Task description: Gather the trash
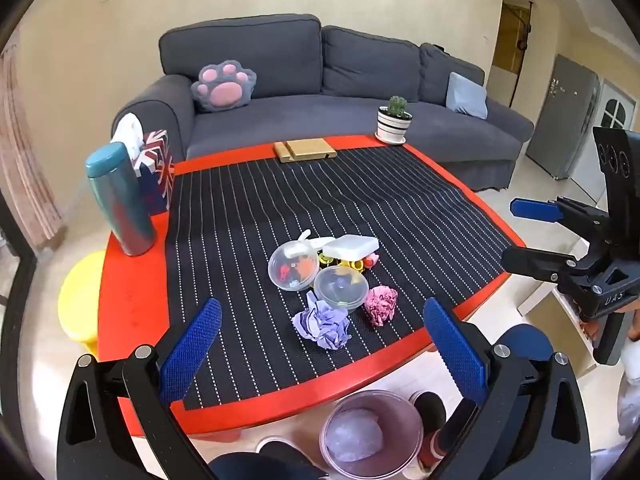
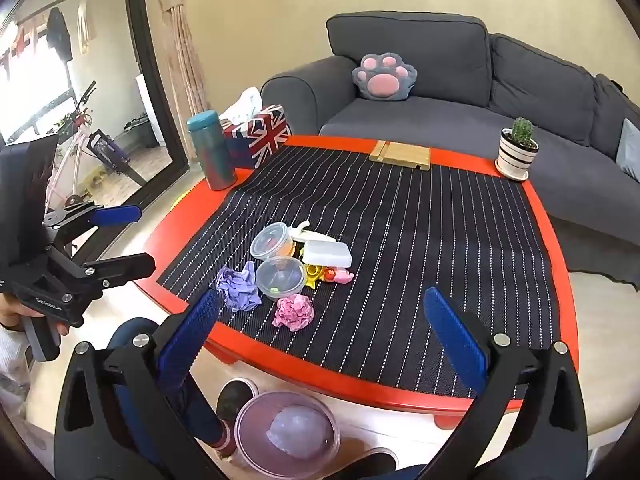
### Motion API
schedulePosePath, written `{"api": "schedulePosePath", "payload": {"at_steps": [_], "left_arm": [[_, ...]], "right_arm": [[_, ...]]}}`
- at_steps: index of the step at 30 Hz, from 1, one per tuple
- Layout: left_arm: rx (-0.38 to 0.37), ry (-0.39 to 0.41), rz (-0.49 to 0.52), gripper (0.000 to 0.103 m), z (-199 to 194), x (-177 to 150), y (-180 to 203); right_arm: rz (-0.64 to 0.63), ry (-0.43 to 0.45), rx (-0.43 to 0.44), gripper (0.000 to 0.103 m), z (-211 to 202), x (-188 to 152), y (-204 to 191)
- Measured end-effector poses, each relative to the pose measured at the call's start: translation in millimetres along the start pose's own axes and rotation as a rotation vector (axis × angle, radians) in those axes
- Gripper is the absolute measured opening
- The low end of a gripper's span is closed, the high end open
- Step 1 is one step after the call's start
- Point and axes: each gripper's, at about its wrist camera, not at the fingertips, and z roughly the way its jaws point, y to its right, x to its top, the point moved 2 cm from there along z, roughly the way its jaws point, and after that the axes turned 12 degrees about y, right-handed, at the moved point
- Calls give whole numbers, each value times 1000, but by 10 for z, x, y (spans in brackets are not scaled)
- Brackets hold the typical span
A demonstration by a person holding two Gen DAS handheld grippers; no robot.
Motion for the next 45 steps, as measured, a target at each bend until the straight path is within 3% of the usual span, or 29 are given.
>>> {"api": "schedulePosePath", "payload": {"at_steps": [5, 9, 45], "left_arm": [[5, -1, 27, 97, 33, -35, 10], [24, 5, 58, 97, 49, -38, 14], [25, -41, 6, 97, 139, -170, -145]], "right_arm": [[-47, -5, -34, 100, 19, 21, 5], [-65, -2, -44, 100, 72, -158, -51], [-30, -47, -38, 100, 163, -169, 41]]}}
